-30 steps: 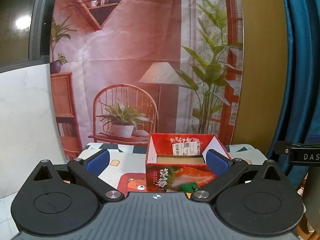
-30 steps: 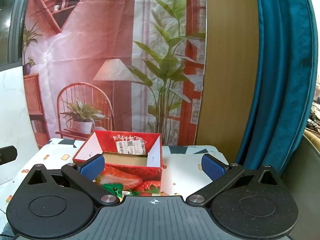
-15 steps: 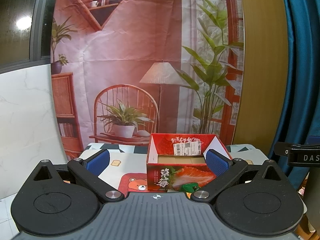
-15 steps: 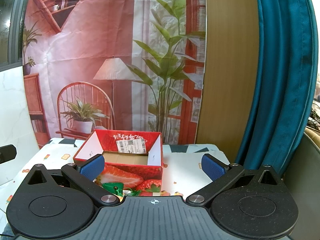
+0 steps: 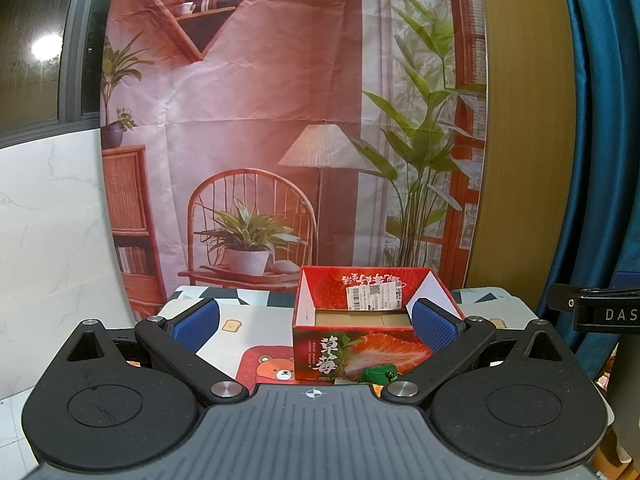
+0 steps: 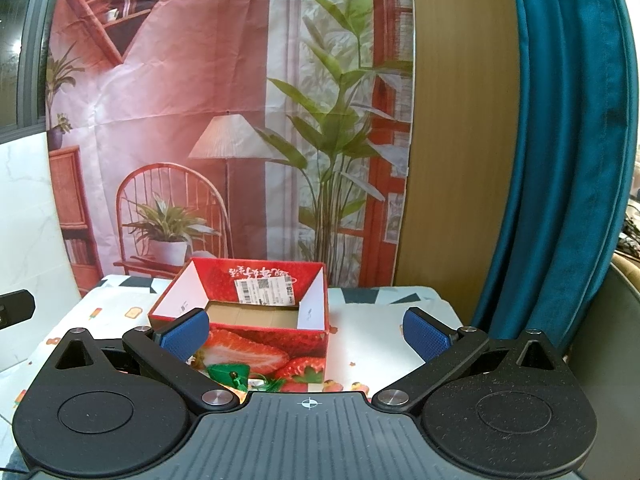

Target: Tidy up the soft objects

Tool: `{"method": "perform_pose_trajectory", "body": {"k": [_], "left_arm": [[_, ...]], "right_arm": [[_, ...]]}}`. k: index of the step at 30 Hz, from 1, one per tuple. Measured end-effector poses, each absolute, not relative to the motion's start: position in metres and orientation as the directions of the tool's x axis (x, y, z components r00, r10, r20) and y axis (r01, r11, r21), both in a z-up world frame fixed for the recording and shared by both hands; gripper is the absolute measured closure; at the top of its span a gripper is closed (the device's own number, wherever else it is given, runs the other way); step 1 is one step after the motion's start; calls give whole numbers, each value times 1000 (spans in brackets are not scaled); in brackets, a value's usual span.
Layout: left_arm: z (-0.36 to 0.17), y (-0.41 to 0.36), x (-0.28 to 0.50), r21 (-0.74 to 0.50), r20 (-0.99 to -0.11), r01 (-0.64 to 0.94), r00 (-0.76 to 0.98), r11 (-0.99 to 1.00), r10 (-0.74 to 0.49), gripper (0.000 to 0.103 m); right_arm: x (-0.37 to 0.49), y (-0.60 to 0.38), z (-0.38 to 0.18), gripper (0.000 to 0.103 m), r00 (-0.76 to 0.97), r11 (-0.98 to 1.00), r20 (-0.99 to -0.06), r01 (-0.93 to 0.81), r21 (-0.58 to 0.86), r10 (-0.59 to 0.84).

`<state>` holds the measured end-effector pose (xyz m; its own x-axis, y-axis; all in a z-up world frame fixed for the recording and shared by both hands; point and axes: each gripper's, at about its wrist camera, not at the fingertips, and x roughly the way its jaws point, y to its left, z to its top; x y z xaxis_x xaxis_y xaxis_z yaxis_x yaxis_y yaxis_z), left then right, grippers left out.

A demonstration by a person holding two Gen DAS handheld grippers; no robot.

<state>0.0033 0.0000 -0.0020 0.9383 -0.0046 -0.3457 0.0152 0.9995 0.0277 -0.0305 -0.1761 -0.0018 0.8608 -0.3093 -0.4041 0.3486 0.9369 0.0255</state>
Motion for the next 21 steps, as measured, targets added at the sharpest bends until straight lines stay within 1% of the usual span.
{"method": "perform_pose_trajectory", "body": {"k": [21], "left_arm": [[0, 2, 1, 26, -349, 20, 937, 999, -9, 0]], "right_arm": [[-30, -176, -2, 0, 861, 937, -406, 347, 27, -307]]}}
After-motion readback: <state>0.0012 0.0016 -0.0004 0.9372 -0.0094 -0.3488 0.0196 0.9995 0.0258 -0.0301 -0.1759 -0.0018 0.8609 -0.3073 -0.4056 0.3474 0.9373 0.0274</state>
